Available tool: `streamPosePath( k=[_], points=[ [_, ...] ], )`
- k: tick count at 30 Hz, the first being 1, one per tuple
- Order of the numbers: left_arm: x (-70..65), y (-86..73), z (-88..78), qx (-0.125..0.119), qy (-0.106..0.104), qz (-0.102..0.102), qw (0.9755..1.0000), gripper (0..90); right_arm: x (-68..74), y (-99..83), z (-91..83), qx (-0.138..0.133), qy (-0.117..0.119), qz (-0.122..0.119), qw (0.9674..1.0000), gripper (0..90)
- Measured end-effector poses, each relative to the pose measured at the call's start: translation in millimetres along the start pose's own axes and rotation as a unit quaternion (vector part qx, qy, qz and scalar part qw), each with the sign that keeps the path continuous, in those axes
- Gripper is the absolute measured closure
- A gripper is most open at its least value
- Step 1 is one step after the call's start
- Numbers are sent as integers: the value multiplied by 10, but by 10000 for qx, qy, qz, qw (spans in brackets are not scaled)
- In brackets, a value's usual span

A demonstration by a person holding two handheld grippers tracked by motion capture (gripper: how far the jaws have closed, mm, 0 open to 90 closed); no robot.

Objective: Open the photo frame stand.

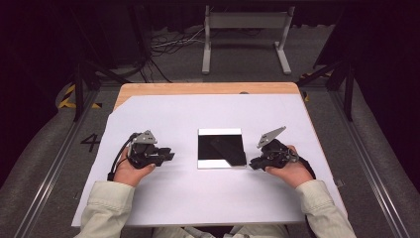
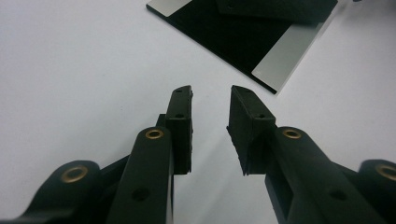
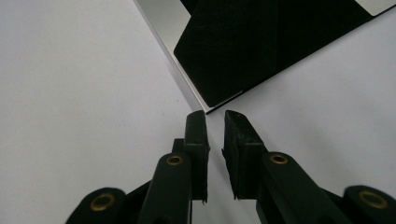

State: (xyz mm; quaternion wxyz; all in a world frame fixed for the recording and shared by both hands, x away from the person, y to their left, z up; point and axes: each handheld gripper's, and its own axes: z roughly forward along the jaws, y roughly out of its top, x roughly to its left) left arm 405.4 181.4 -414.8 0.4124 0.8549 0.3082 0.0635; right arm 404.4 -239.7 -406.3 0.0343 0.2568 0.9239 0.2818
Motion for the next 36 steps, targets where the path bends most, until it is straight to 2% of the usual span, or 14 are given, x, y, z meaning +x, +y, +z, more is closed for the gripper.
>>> streamPosePath(
  k=[10, 16, 23, 30, 36],
  points=[
    [7, -6, 16, -4, -15, -55, 10000, 690, 29, 17, 108, 204, -83, -89, 9997, 809],
    [15, -6, 24, -6, -13, -10, 10000, 684, 49, 32, 141, 235, -173, -146, 9995, 846],
    [11, -9, 30, 21, -37, -46, 10000, 680, 73, 46, 197, 313, -199, -199, 9991, 881],
    [15, -12, 31, 24, -40, -48, 10000, 680, 77, 49, 203, 217, -265, -192, 9992, 899],
    [20, -17, 34, 24, -37, -65, 10000, 680, 70, 46, 151, 54, -216, -149, 9996, 900]
  ],
)
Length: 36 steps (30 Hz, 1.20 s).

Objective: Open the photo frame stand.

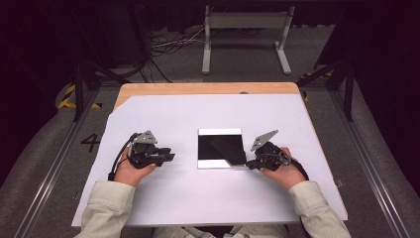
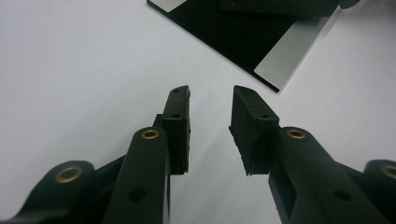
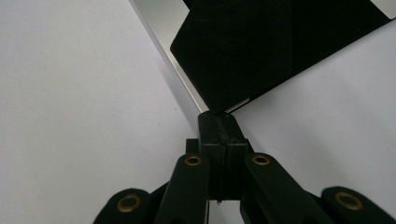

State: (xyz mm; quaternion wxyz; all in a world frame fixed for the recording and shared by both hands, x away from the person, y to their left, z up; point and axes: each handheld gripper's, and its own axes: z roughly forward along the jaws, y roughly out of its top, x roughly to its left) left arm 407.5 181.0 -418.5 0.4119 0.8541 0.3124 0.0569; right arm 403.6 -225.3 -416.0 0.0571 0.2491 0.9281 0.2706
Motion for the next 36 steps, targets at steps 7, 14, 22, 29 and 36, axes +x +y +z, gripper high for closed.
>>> streamPosePath(
  k=[7, 14, 22, 29, 36],
  points=[
    [5, -3, 10, -16, 20, 21, 10000, 677, -13, 8, -116, -428, 129, 153, 9989, 900],
    [2, -6, 8, -28, -12, 3, 10000, 674, -20, 1, -165, -926, 179, 245, 9952, 900],
    [7, -6, 10, -49, -47, 53, 10000, 670, -27, -68, -136, -1828, 249, 481, 9817, 900],
    [8, -2, 12, -30, -39, 107, 9999, 670, 30, -72, -110, -2306, 91, 558, 9714, 900],
    [-3, -4, 27, -27, -76, 33, 10000, 668, 62, -38, -126, -2318, -35, 455, 9717, 900]
  ],
)
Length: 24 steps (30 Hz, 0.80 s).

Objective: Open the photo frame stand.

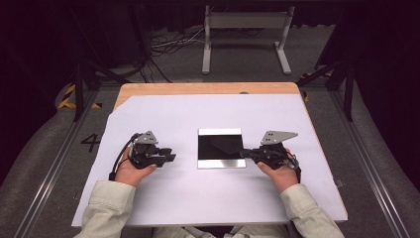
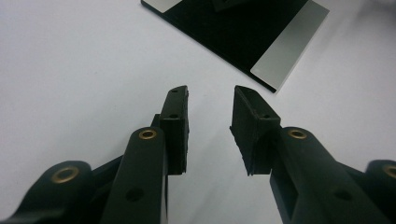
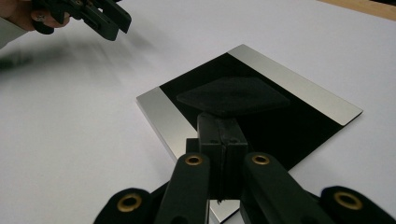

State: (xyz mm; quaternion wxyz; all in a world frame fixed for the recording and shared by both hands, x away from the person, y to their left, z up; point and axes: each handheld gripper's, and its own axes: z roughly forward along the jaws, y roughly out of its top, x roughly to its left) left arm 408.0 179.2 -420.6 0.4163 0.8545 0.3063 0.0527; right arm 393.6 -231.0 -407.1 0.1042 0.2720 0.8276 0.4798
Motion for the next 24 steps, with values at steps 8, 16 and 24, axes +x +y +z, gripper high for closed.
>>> streamPosePath(
  k=[8, 16, 24],
  points=[
    [1, -3, 9, 9, -17, 3, 10000, 665, 40, 42, -1, 31, -137, -158, 9998, 900],
    [13, -7, 11, 15, -21, -16, 10000, 660, 61, 52, -2, 174, -149, -241, 9994, 900],
    [28, 24, 33, 22, -48, 19, 10000, 654, 60, 54, -60, 428, -71, -258, 9987, 895]
  ],
)
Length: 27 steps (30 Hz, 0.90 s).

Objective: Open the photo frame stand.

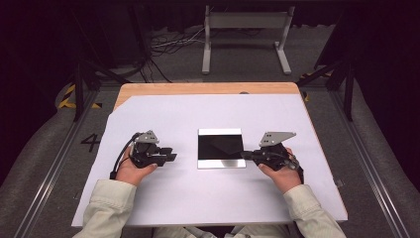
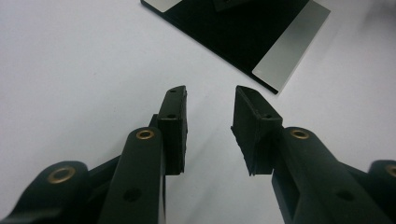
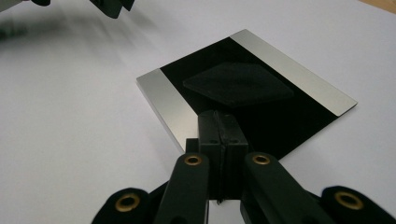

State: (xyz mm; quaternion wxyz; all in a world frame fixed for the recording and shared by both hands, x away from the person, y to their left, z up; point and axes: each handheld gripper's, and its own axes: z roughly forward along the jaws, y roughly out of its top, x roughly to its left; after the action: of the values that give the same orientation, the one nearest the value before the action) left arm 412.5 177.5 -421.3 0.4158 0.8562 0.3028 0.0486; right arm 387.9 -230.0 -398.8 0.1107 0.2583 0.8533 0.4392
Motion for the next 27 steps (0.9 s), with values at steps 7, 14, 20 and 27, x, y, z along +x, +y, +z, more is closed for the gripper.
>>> streamPosePath(
  k=[7, 14, 20, 27],
  points=[
    [2, 40, 51, 7, -33, 17, 10000, 652, -14, -6, -129, 26, -30, 31, 10000, 858],
    [16, 65, 74, 12, -68, 27, 10000, 651, -14, 17, -234, 88, 5, 1, 10000, 814],
    [41, 41, 60, 43, 21, -13, 10000, 651, -26, 54, -312, 77, 125, 1, 9999, 790],
    [63, -7, 55, 67, 41, -153, 9999, 652, -76, 154, -343, 149, 239, -136, 9995, 713]
  ],
)
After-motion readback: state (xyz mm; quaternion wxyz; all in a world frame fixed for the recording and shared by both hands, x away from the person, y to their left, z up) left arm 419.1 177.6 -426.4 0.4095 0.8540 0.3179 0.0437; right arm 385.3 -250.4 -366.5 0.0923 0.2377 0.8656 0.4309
